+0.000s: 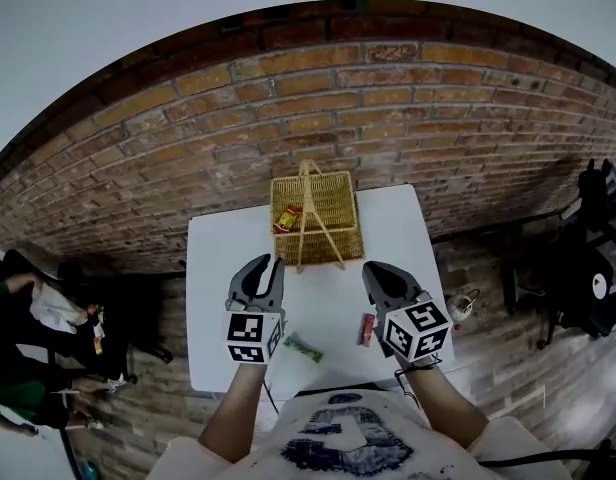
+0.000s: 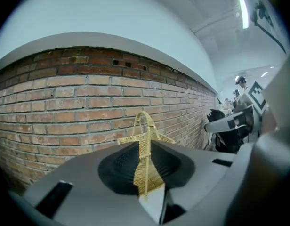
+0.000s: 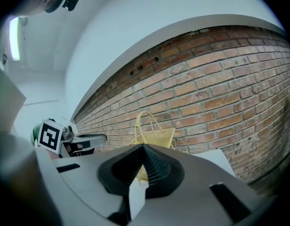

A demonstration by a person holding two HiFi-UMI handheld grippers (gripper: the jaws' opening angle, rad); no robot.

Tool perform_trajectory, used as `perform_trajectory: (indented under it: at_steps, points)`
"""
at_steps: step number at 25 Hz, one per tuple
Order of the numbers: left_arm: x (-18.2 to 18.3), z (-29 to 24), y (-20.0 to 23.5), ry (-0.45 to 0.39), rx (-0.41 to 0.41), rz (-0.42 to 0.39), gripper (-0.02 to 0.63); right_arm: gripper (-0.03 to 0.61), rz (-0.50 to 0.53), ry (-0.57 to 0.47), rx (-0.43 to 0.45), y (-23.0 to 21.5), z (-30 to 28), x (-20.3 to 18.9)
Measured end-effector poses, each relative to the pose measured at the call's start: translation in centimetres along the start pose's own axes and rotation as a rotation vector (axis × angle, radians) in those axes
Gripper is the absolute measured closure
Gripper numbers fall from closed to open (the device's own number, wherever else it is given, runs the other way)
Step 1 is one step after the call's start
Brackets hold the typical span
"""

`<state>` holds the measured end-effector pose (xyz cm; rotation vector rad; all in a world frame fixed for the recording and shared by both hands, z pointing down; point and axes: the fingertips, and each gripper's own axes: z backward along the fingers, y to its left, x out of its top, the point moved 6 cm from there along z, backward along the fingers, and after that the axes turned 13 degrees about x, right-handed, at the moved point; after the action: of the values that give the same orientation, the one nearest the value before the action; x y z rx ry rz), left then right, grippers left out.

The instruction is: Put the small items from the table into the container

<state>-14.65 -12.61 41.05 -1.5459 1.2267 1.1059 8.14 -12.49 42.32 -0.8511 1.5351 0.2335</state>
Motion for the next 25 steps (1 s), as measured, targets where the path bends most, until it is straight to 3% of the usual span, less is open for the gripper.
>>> perform_trajectory:
  at_steps: [15,25]
  points:
    - [0.1,7.4,-4.3,-0.044,0.07,0.034,0.562,0.558,0.017,-0.005,0.067,1.5,5.7,-1.1]
    - [-0.5,8.8,-5.5,-0.034,0.077,0.041,0.566,0.558,0.02,-0.008,0.073,1.8,7.3,-1.5]
